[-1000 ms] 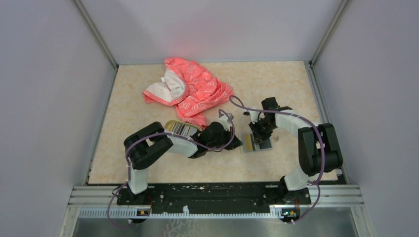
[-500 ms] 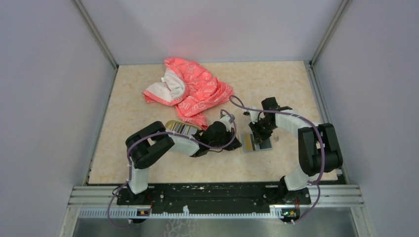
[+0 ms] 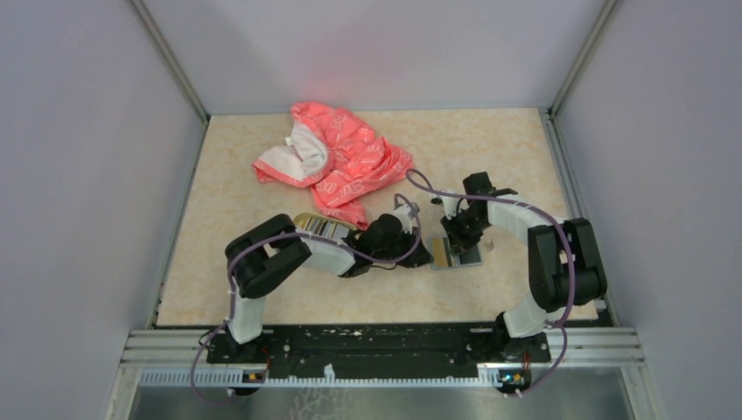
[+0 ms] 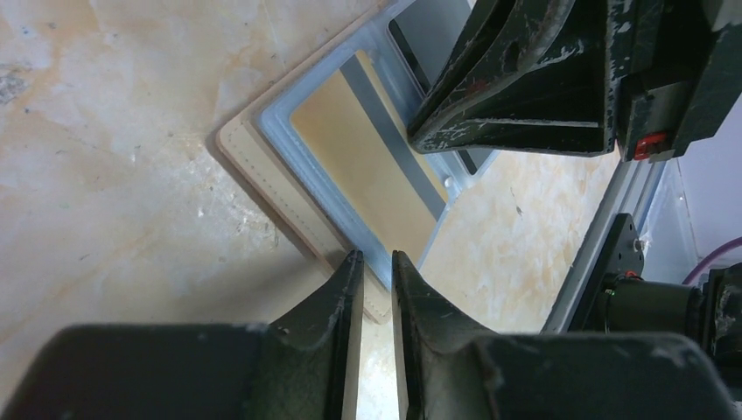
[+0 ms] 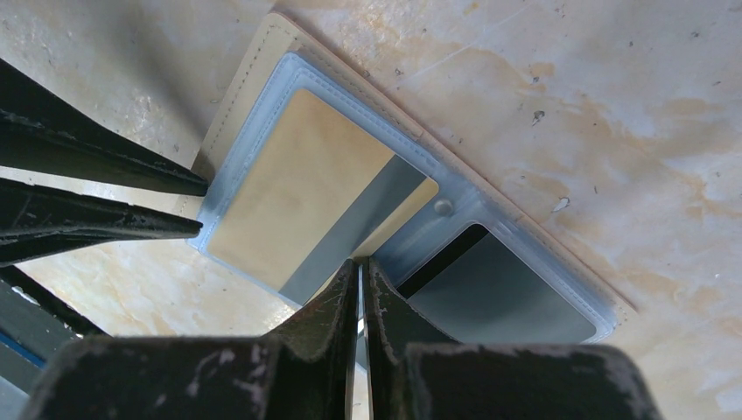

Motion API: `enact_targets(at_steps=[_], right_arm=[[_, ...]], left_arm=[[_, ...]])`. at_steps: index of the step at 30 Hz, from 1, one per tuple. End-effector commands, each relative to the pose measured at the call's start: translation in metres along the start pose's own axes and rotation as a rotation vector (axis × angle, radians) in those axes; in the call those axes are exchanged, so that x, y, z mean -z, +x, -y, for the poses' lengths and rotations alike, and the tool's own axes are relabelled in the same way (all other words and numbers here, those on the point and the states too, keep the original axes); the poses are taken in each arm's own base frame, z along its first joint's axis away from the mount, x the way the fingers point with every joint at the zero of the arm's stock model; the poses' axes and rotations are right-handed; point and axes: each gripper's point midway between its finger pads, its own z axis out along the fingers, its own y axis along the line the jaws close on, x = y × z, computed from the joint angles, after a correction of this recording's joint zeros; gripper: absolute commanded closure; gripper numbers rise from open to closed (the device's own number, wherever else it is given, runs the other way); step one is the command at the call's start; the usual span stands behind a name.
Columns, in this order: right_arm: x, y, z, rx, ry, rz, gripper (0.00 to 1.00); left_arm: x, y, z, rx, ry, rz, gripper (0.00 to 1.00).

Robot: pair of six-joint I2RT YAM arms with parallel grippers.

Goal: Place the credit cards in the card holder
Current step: Insert the credit card into the card holder.

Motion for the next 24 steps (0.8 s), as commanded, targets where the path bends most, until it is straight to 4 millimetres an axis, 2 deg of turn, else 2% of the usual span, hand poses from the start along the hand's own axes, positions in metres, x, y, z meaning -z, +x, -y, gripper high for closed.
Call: enact_targets(at_steps=[1, 14, 24], right_arm=[[-0.001, -0.005, 0.005, 0.011, 0.016, -0.009, 0.94], [0.008, -0.015, -0.003, 0.008, -0.036, 0.049, 0.94], [0.011, -0.015, -0.005, -0.002, -0.059, 0.063, 0.93]], left_arm=[[-0.009, -0.007, 0.013, -0.007, 0.054, 0.01, 0.76], [-0.005, -0.018, 0.038, 0.007, 0.154, 0.032, 0.74], [-0.005, -0.017, 0.032, 0.023, 0.133, 0.038, 0.71]])
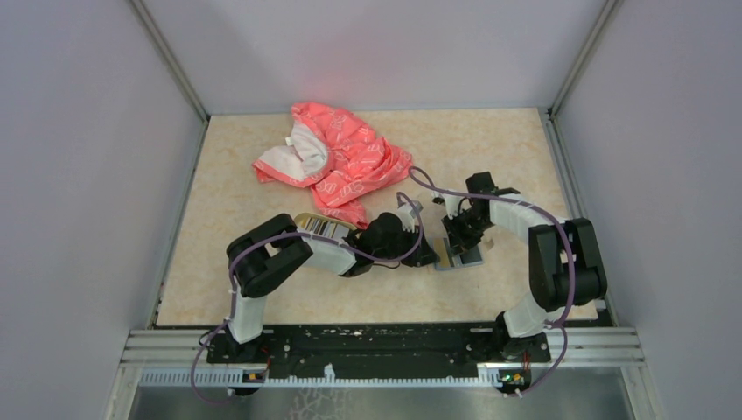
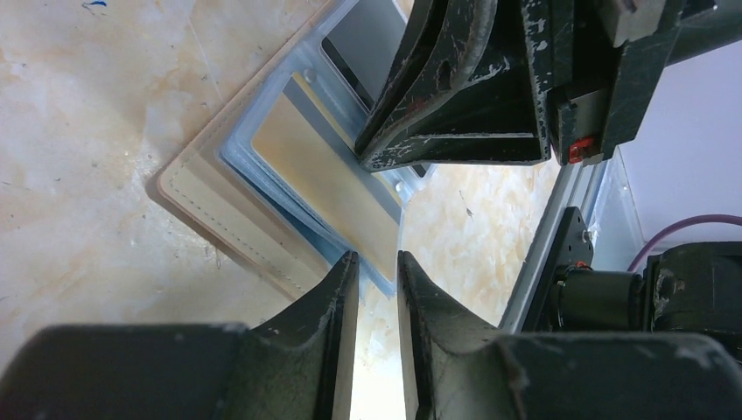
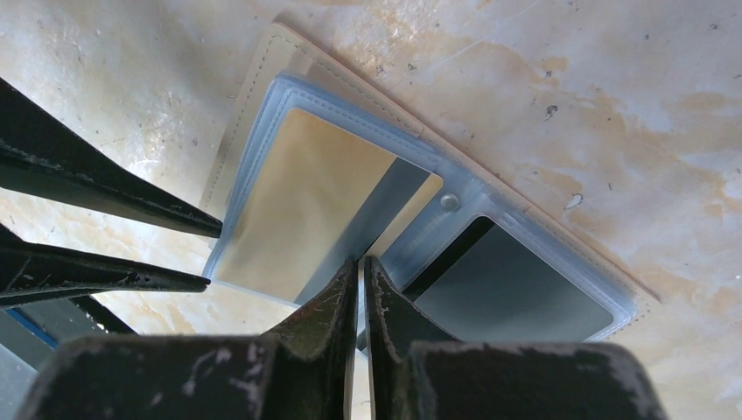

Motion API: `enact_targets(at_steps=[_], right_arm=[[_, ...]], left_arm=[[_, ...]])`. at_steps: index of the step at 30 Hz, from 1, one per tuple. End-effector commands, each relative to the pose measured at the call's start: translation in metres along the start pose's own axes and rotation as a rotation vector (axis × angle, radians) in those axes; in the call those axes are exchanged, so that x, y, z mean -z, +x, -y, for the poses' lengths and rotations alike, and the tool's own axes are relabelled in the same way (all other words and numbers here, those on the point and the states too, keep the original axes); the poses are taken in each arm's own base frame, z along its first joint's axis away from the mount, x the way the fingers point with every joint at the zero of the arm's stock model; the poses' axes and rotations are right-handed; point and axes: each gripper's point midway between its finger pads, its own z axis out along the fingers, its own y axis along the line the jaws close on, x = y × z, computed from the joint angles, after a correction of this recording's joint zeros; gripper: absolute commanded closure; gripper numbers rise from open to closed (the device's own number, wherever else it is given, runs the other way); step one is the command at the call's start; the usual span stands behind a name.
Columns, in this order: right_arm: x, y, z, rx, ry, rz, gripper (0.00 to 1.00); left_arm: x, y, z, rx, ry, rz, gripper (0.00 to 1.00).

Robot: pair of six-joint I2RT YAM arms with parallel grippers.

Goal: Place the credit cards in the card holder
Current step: Insert the credit card into the card holder.

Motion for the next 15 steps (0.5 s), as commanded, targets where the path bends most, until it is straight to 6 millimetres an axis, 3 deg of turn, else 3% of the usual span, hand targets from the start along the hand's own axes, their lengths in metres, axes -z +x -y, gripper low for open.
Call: enact_targets(at_steps=[1, 9, 15], right_arm=[[0.007, -0.014, 0.0, 0.021, -0.01, 0.042, 0.93], [0.003, -0.009, 0.005, 0.007, 0.007, 0.013, 0.93], [0.003, -0.009, 0.005, 0.007, 0.005, 0.014, 0.93]], left_arm=[[-0.001, -0.012, 0.008, -0.001, 0.019, 0.045, 0.71], [0.022, -0.022, 0.003, -0.023, -0.057, 0.093, 0.69], [0.019, -0.019, 0.016, -0.003, -0.004, 0.085, 0.69]])
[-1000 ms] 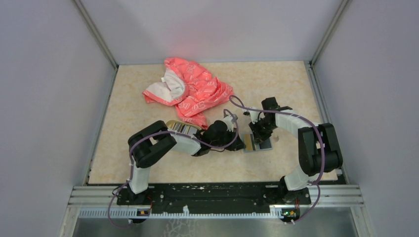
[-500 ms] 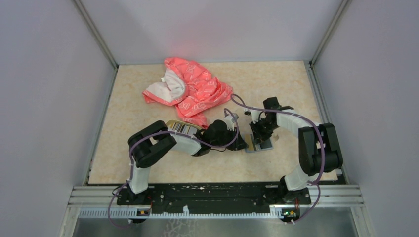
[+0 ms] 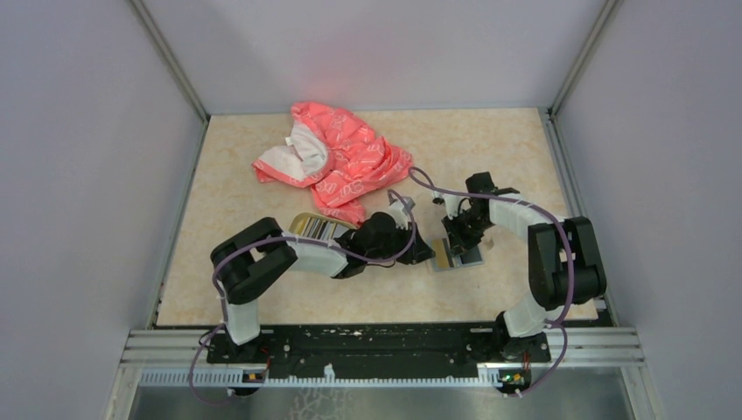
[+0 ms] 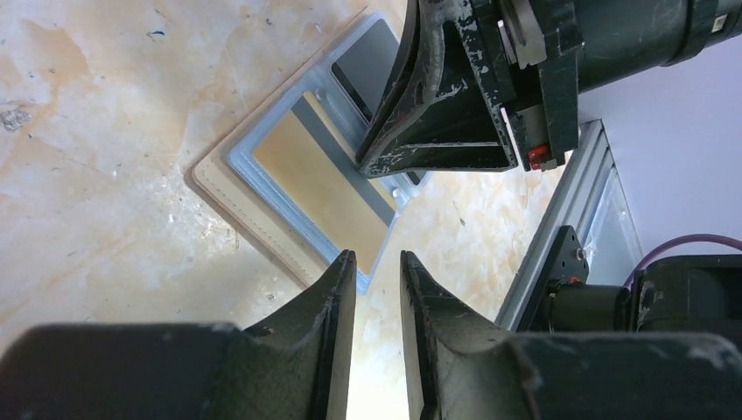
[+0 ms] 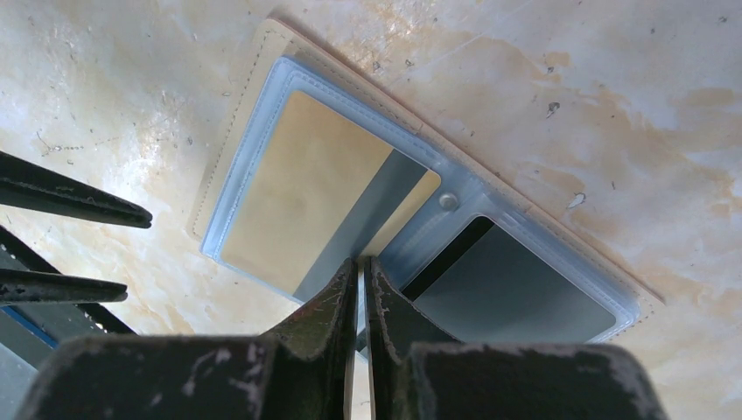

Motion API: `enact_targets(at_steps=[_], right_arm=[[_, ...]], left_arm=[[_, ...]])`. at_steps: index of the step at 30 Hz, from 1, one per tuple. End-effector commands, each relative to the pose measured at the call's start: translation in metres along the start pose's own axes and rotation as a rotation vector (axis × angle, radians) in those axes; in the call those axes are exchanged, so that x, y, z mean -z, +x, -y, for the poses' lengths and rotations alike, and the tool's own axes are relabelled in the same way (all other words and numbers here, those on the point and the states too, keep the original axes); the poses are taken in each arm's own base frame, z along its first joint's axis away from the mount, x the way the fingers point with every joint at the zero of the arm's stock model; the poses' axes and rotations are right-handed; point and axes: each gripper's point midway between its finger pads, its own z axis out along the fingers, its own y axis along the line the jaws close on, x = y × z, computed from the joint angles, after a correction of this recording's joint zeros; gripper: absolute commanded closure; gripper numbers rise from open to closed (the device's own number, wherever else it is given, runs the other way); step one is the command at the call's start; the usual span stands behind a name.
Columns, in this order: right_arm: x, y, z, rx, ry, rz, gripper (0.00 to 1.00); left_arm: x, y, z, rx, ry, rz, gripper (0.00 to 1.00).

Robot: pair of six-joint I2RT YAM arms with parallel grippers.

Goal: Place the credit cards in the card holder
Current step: Insert the credit card into the card holder.

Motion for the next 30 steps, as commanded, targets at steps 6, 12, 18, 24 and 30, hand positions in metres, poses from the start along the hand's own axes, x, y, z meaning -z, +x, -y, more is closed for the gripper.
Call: enact_targets(at_steps=[6, 12, 18, 24, 30], right_arm=[[0.004, -0.01, 0.003, 0.017, 0.005, 0.022, 0.93], [0.004, -0.011, 0.003, 0.018, 0.003, 0.024, 0.93], [0.004, -0.011, 0.002, 0.018, 0.001, 0.023, 0.93], [0.004, -0.01, 0.002, 0.019, 0.0, 0.022, 0.93], [0.004, -0.011, 0.003, 0.016, 0.0, 0.022, 0.93]], left_arm=[[-0.014, 0.005, 0.012, 0.035, 0.052, -0.005, 0.68], [-0.021, 0.012, 0.001, 0.043, 0.022, -0.017, 0.65], [-0.024, 0.017, -0.01, 0.053, -0.007, -0.025, 0.64], [-0.018, 0.013, -0.006, 0.056, 0.007, -0.013, 0.65], [-0.001, -0.001, 0.005, 0.046, 0.015, 0.027, 0.65]])
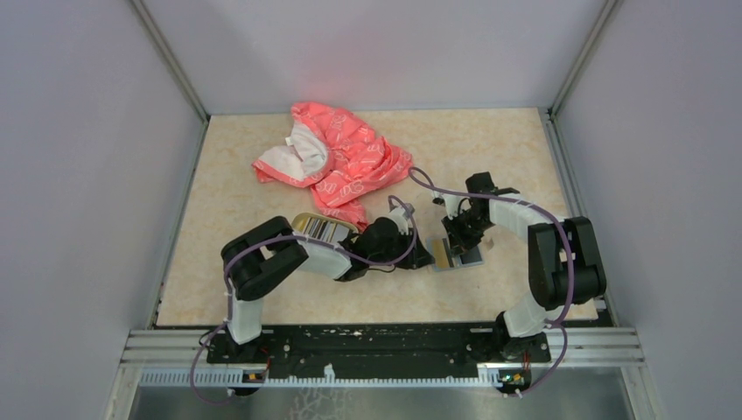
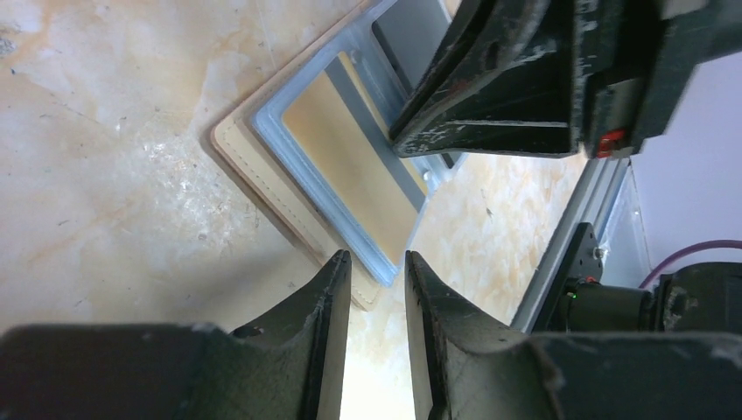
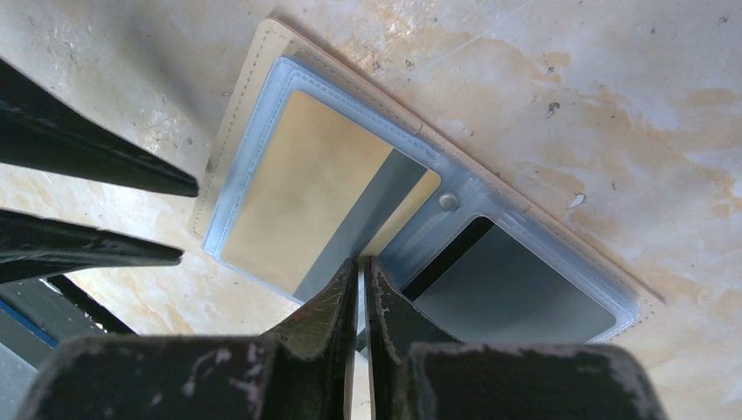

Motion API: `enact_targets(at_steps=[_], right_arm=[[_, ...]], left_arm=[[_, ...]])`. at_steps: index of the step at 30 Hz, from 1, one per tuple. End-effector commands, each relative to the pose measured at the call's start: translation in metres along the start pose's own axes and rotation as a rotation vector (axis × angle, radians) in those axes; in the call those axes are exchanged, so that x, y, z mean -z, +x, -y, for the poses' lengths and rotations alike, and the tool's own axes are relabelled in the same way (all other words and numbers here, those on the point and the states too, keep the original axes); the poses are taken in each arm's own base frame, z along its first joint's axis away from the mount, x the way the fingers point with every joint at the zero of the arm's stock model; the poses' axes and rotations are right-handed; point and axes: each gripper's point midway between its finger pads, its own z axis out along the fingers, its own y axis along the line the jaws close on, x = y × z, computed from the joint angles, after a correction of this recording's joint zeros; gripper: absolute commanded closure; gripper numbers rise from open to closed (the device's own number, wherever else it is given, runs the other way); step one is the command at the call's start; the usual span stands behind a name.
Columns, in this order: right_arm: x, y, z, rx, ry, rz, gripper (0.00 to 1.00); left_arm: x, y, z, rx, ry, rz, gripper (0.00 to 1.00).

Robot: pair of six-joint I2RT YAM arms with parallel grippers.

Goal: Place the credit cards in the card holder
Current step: Insert the credit card into the card holder.

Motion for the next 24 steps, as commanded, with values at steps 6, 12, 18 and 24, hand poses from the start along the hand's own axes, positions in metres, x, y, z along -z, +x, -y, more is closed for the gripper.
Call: enact_targets(at_steps=[6, 12, 18, 24], right_arm=[[0.004, -0.011, 0.003, 0.017, 0.001, 0.021, 0.93], [0.003, -0.011, 0.002, 0.017, -0.001, 0.021, 0.93], [0.003, -0.011, 0.003, 0.017, 0.0, 0.021, 0.93], [0.003, -0.011, 0.003, 0.018, -0.001, 0.021, 0.93]], left_arm=[[0.008, -0.026, 0.036, -0.006, 0.095, 0.058, 0.65], [-0.004, -0.02, 0.031, 0.008, 0.094, 0.039, 0.65], [-0.012, -0.015, 0.019, 0.014, 0.065, 0.029, 0.65], [-0.013, -0.01, 0.007, 0.026, 0.031, 0.018, 0.65]])
